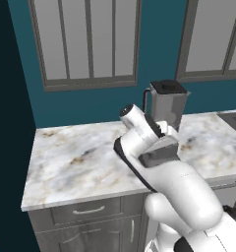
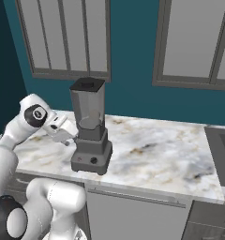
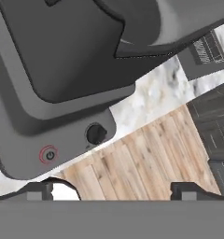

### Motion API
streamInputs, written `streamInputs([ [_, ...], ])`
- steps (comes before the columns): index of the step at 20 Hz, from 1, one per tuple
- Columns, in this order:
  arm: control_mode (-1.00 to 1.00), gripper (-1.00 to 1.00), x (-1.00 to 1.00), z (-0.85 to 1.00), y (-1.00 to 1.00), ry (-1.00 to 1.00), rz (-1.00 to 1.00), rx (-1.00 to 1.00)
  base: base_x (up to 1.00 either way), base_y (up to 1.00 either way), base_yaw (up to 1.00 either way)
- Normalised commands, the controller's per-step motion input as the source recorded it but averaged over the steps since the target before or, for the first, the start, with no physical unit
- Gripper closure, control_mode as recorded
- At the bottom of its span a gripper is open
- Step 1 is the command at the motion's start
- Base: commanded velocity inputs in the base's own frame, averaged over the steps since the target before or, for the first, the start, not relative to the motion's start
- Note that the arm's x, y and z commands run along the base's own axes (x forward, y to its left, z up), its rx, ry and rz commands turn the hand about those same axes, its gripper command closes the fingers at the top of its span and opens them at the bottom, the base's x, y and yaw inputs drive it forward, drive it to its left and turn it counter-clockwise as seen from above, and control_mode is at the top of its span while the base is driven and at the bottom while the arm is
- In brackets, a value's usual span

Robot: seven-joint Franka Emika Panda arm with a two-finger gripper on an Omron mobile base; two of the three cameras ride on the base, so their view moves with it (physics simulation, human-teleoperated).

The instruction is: Open the blender lid, put the tangerine in the blender, close the lid, and start the blender.

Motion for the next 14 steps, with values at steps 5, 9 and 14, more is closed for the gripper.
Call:
streamInputs([
  [5, -1.0, -1.0, 0.0, -0.6, -0.18, -0.11, 0.0, -0.05, 0.0, 0.0, 0.0],
  [9, -1.0, -1.0, 0.02, -0.25, -0.32, -0.01, 0.02, -0.01, 0.0, 0.0, 0.0],
  [14, -1.0, -1.0, 0.0, -0.23, -0.31, 0.0, 0.09, 0.0, 0.0, 0.0, 0.0],
])
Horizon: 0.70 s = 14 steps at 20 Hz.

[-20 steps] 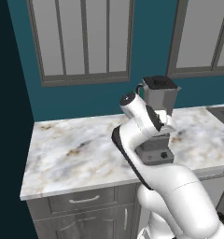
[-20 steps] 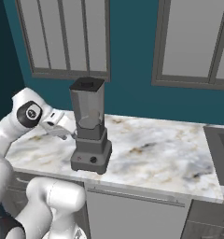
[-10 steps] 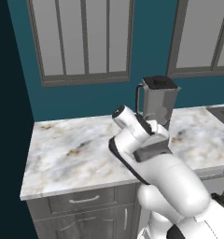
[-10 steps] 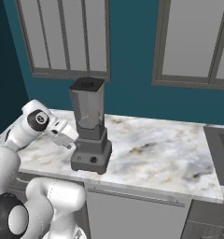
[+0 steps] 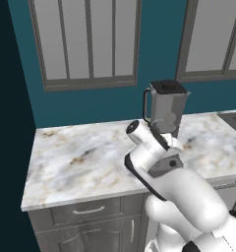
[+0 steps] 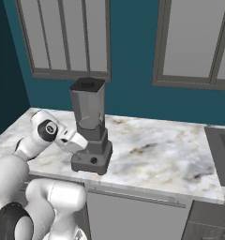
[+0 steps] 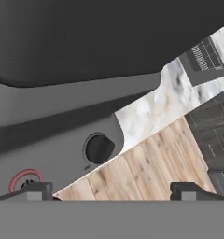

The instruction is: Open the blender lid, put the tangerine in the blender, close the lid, and start the blender.

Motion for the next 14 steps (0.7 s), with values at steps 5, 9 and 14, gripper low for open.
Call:
streamInputs([
  [5, -1.0, -1.0, 0.06, -0.3, -0.02, 0.05, 0.08, 0.0, 0.0, 0.0, 0.0],
  [9, -1.0, -1.0, 0.06, -0.31, 0.0, 0.0, 0.08, 0.0, 0.0, 0.0, 0.0],
  [14, -1.0, -1.0, 0.16, -0.08, 0.0, 0.0, 0.09, 0.0, 0.0, 0.0, 0.0],
])
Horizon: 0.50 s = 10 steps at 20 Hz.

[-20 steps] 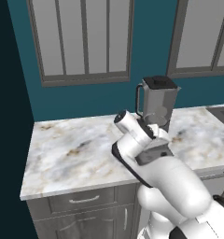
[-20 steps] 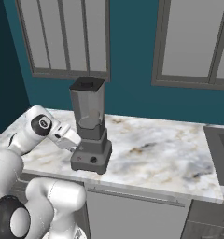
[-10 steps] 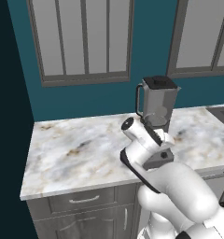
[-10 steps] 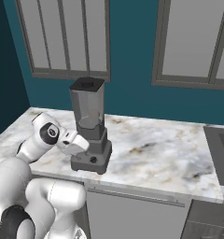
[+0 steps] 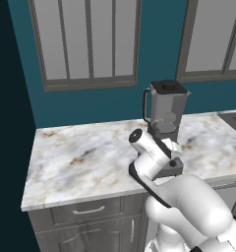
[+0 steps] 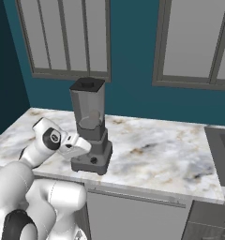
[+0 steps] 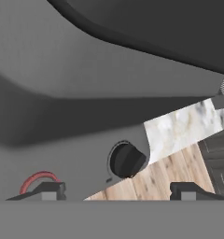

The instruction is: Open the blender lid, put the tangerine in the blender, close the lid, and start the blender.

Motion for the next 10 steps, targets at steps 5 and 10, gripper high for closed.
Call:
streamInputs([
  [5, -1.0, -1.0, 0.1, -0.19, 0.0, 0.0, 0.07, 0.0, 0.0, 0.0, 0.0],
  [10, -1.0, -1.0, 0.13, -0.37, 0.0, 0.0, 0.06, 0.0, 0.0, 0.0, 0.0],
])
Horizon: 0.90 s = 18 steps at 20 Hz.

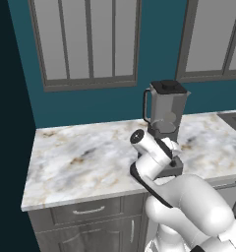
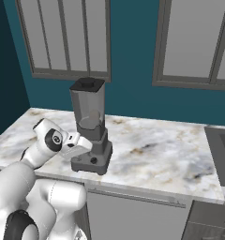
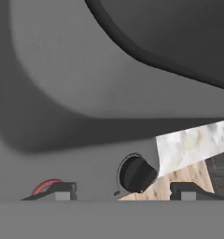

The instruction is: Open the blender lid, put the tangerine in the blender, close the lid, and start the blender.

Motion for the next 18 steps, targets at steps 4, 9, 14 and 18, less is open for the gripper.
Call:
streamInputs([
  [4, -1.0, -1.0, 0.17, -0.39, 0.0, 0.0, 0.05, 0.0, 0.0, 0.0, 0.0],
  [9, -1.0, -1.0, 0.0, -0.58, 0.0, 0.0, 0.03, 0.0, 0.0, 0.0, 0.0],
  [14, -1.0, -1.0, -0.25, -0.63, 0.0, -0.01, 0.0, 0.0, 0.0, 0.0, 0.0],
  [18, -1.0, -1.0, -0.24, -0.5, 0.0, -0.11, 0.0, 0.04, 0.0, 0.0, 0.0],
])
